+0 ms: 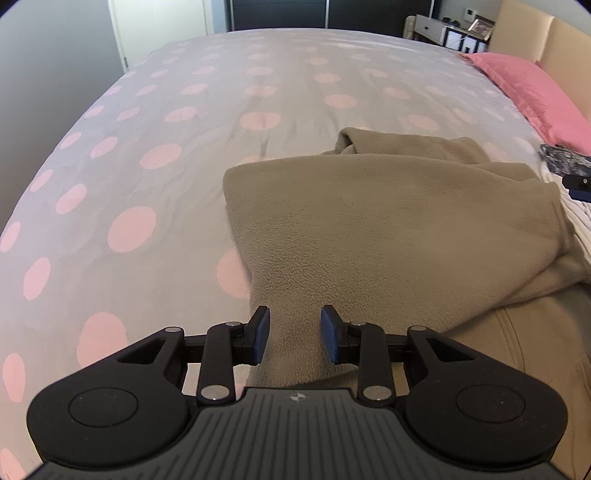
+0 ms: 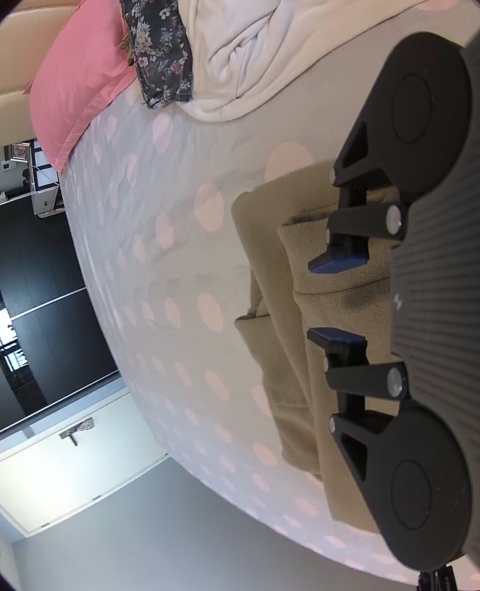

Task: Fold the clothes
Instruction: 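Open both tools and move them to the hoodie hem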

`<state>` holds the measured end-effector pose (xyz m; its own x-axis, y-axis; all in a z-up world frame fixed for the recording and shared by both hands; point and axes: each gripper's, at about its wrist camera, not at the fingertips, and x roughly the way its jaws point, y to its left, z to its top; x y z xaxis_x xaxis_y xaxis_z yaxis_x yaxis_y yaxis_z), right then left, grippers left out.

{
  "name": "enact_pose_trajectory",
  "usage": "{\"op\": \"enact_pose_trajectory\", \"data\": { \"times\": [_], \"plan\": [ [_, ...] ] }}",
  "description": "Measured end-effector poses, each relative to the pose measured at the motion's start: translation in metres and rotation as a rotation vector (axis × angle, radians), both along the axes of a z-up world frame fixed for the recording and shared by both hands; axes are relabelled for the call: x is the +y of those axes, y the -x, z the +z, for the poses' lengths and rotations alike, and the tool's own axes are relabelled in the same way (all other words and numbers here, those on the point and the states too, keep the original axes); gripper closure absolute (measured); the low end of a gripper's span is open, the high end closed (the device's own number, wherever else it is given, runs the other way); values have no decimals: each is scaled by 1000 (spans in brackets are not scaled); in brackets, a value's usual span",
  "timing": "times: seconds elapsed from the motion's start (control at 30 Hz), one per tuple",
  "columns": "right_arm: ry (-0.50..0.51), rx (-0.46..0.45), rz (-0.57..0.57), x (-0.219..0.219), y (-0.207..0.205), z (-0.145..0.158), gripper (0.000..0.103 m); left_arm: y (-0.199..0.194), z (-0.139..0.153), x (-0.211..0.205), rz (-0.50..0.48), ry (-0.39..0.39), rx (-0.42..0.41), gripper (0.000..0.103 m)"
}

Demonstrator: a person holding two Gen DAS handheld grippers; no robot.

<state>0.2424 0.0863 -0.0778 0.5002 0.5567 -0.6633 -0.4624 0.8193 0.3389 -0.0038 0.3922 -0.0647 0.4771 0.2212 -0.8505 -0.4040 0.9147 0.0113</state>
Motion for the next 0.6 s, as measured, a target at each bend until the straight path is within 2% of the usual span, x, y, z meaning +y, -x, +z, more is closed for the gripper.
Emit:
{"op": "enact_pose_trajectory", "data": {
  "times": [0.1,0.17,0.2,0.3,0.47,0.6],
  "plan": [
    [109,47,-27,3,-6,-25,71,-9,-11,1,21,-1,33,75],
    [180,90,-39,-4,-8,-49,82,-13,-14,4,49,22,47,75],
    [200,102,-31,-6,-9,-59,83,-15,-15,5,61,36,54,75],
    [228,63,15,-7,-4,-68,83,-21,-19,7,84,52,75,75],
    [254,47,15,-5,0,-60,83,-18,-16,6,98,43,83,73],
    [217,-9,15,-16,12,-35,80,-7,-7,2,88,13,57,73]
  ]
}}
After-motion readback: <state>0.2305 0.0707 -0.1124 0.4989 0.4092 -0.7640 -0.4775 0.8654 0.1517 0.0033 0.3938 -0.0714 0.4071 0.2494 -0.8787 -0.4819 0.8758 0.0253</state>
